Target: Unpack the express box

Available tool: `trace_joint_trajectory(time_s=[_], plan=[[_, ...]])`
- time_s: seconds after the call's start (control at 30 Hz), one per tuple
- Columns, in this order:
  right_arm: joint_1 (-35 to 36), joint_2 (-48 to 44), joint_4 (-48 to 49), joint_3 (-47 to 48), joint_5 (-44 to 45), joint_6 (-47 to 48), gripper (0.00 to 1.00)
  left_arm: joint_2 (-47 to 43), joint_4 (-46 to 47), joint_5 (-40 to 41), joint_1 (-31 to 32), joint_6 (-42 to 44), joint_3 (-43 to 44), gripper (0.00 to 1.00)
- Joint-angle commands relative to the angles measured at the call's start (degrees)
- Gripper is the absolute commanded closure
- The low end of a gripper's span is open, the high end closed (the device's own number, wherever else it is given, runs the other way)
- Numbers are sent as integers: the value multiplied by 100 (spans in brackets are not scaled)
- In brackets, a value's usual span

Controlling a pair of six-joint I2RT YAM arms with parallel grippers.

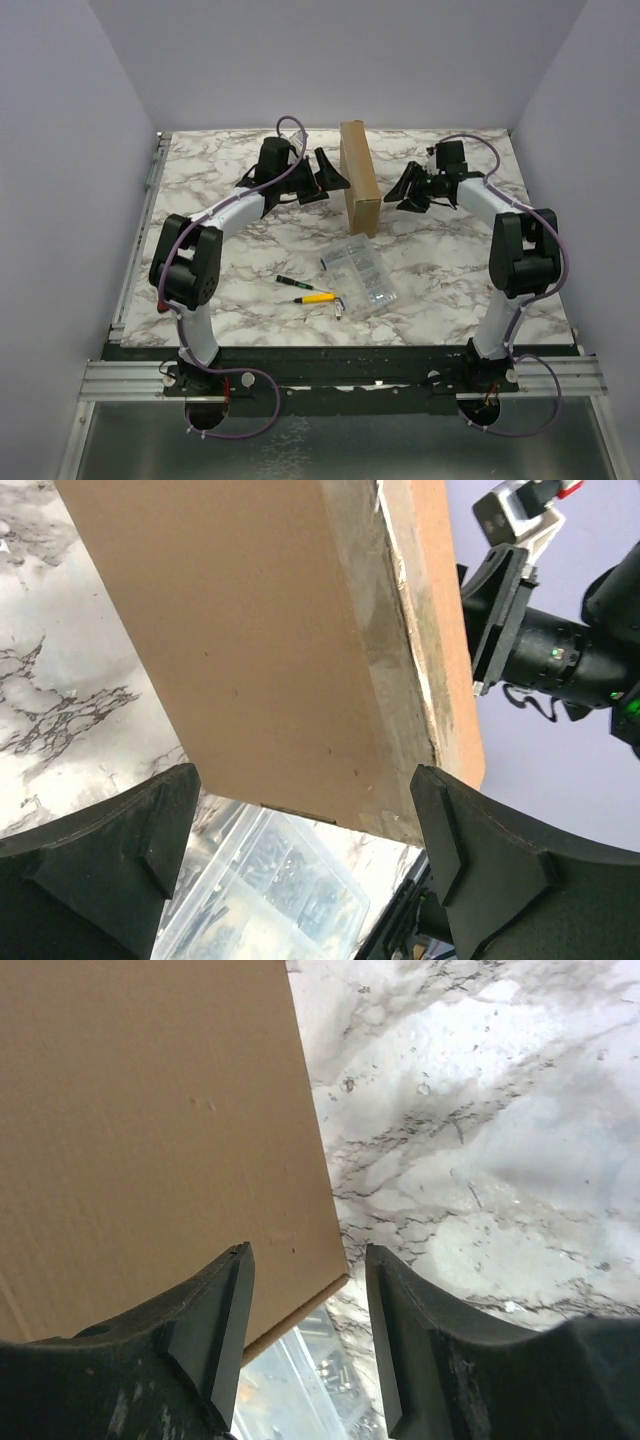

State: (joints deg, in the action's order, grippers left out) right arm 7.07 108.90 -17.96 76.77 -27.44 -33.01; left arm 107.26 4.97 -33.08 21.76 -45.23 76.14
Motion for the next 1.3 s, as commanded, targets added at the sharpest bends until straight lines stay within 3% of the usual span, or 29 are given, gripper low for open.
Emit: trace_joint_trajectory(time_s=[0.0, 0.27, 0.43, 0.53, 0.63, 0.77, 0.87, 0.97, 1.03, 1.13, 1.27], plan=[[27, -327, -454, 263, 428, 372, 42, -138, -604, 190, -9, 487, 207, 3], [22, -405, -1000, 717, 1081, 806, 35, -417, -1266, 407, -98, 978, 370, 2], [22, -517, -1268, 770, 1344, 1098, 34, -765, -2167, 519, -446, 1366, 600, 1], [34, -787, -1256, 469, 1543, 1230, 34, -1367, -2985, 1242, -654, 1906, 577, 1], [138, -1151, -1076, 67, 1564, 1277, 34, -2091, -3675, 2512, -816, 2009, 206, 1], [242, -1622, -748, -463, 1299, 1138, 33, -3018, -4464, 4320, -1192, 1167, -578, 1], [244, -1927, -476, -811, 1048, 991, 33, -3653, -4674, 4930, -1655, 699, -1215, 1], [247, -2200, -292, -1080, 993, 953, 33, -4293, -5368, 5605, -2065, -709, -1798, 1], [256, -2328, -246, -1171, 1045, 922, 33, -4693, -5585, 5674, -2392, -1655, -2178, 1], [255, -2413, -223, -1185, 854, 868, 33, -5013, -5551, 5411, -2494, -2414, -2664, 1], [259, -2636, -113, -1305, 815, 838, 33, -4574, -6178, 5298, -2778, -3177, -2968, 1]])
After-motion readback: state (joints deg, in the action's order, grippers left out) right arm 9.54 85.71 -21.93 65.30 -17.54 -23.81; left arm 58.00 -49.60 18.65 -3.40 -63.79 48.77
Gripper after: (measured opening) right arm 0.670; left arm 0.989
